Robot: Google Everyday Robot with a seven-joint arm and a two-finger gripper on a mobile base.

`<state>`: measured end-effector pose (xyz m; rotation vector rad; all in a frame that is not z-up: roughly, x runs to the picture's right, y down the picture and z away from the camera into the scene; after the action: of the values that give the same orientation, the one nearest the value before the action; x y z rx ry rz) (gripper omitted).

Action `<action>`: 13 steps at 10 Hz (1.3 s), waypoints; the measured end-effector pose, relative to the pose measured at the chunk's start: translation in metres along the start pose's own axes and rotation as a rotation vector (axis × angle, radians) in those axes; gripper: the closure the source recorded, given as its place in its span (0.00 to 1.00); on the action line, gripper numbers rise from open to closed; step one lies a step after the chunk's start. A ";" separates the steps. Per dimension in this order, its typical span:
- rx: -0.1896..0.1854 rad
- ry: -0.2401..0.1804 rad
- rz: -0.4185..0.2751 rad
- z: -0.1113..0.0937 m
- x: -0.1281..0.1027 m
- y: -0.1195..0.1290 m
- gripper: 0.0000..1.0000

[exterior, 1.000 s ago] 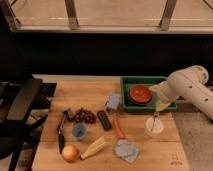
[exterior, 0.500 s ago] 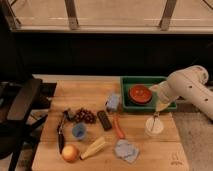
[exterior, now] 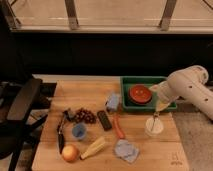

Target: Place eraser in tray

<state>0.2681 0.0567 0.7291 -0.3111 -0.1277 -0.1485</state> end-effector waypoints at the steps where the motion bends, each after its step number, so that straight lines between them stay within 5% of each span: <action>1: 0.000 0.000 0.000 0.000 0.000 0.000 0.30; 4: 0.013 -0.019 -0.063 -0.004 -0.003 -0.011 0.30; 6: 0.031 -0.053 -0.199 -0.012 -0.031 -0.032 0.30; 10: 0.057 -0.095 -0.532 -0.018 -0.128 -0.047 0.30; 13: 0.023 -0.175 -0.752 -0.012 -0.207 -0.035 0.30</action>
<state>0.0606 0.0455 0.6977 -0.2400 -0.4176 -0.8653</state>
